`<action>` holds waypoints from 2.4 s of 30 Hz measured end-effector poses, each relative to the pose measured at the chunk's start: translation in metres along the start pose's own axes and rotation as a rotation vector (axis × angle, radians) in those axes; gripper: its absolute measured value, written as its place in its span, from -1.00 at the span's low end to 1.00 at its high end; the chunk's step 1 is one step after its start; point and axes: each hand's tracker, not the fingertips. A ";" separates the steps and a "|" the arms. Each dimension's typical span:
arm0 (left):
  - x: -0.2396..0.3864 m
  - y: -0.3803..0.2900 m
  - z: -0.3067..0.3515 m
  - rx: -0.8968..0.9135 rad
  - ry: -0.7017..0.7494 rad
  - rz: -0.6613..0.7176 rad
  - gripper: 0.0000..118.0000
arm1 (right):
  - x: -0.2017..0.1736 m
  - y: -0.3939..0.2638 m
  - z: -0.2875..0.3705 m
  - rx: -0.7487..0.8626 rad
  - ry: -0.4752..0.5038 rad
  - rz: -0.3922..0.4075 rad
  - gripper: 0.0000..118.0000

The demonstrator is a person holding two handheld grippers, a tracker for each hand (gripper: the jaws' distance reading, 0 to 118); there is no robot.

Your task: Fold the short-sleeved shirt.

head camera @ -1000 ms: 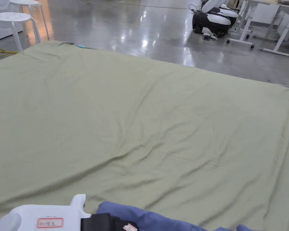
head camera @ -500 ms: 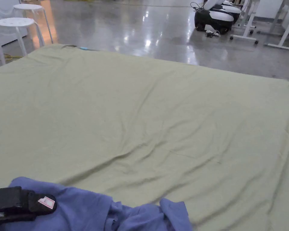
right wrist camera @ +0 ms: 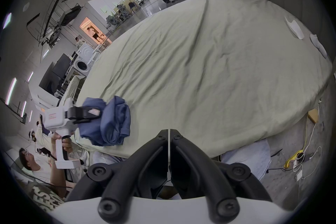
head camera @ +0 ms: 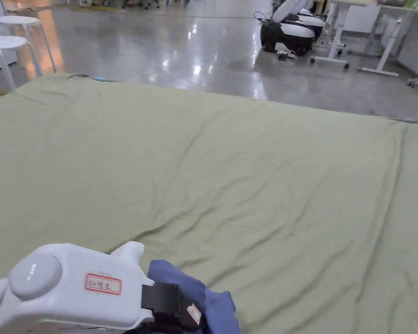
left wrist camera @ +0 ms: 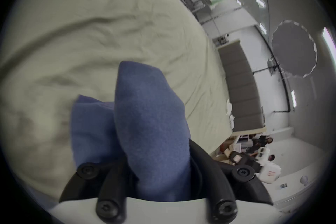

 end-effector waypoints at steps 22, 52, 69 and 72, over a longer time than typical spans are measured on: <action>-0.015 -0.027 -0.029 -0.081 -0.223 0.167 -0.81 | 0.006 0.003 -0.022 -0.058 0.028 -0.066 -0.95; -0.102 -0.071 0.094 0.461 -0.341 0.193 1.00 | -0.097 0.024 -0.205 -0.409 0.390 0.030 -0.95; -0.110 -0.034 0.008 0.102 -0.352 0.105 1.00 | -0.100 0.019 -0.202 -0.389 0.381 0.038 -0.95; -0.110 -0.029 0.004 0.113 -0.339 0.102 1.00 | -0.099 0.018 -0.202 -0.388 0.379 0.039 -0.95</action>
